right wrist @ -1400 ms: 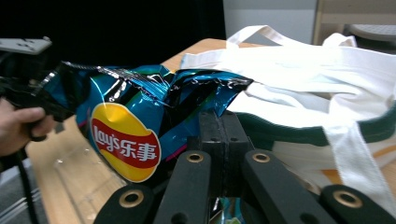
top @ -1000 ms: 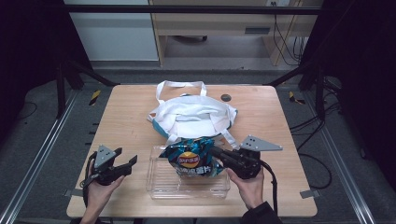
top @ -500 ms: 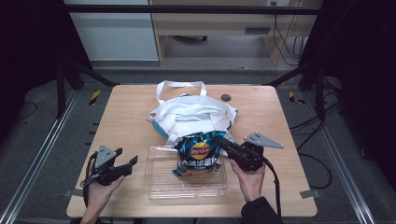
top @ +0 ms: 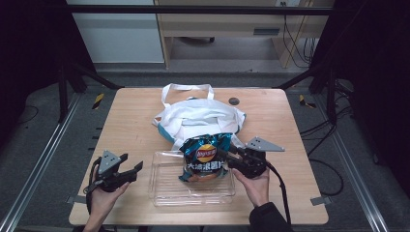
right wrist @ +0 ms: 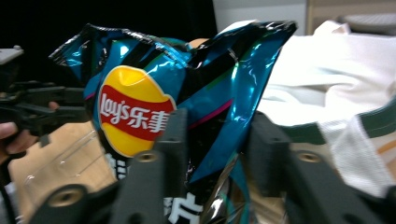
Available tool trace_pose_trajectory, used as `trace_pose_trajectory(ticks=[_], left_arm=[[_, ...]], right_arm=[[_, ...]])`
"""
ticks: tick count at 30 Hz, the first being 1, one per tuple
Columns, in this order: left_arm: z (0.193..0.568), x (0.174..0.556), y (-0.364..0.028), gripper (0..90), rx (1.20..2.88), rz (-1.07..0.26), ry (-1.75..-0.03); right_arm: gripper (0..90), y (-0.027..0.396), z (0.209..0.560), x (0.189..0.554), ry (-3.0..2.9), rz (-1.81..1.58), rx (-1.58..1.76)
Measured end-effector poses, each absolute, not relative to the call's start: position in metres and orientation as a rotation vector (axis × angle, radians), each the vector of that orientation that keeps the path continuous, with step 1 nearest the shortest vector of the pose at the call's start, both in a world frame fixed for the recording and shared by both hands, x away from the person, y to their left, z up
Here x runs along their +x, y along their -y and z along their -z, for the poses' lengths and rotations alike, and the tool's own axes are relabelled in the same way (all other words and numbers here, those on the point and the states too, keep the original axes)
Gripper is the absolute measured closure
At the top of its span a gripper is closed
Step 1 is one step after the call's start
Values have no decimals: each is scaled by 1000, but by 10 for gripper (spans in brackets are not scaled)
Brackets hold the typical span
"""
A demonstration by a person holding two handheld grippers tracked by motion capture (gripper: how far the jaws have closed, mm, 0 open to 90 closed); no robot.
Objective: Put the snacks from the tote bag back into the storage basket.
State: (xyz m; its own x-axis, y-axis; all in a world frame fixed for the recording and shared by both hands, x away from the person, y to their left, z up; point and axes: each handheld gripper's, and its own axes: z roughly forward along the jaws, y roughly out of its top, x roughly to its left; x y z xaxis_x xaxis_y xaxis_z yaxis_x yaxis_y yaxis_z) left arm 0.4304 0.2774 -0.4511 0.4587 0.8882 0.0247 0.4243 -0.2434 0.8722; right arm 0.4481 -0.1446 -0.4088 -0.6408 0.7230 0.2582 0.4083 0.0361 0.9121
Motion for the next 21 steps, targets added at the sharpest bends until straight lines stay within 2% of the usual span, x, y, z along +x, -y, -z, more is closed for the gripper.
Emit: trace_pose_trajectory(ticks=[3, 5, 15, 21], left_arm=[[451, 430, -278, 332, 1849, -680, -1109], [451, 430, -277, 332, 1847, -675, -1110], [451, 430, -277, 331, 1850, -679, -1108], [451, 430, -277, 332, 1851, -677, -1107]], right_arm=[[836, 146, 408, 449, -2056, -1655, 1197], [898, 146, 407, 448, -2066, -1680, 1225], [900, 145, 397, 435, -2064, -1761, 1359], [900, 152, 404, 438, -1966, -1685, 1489]])
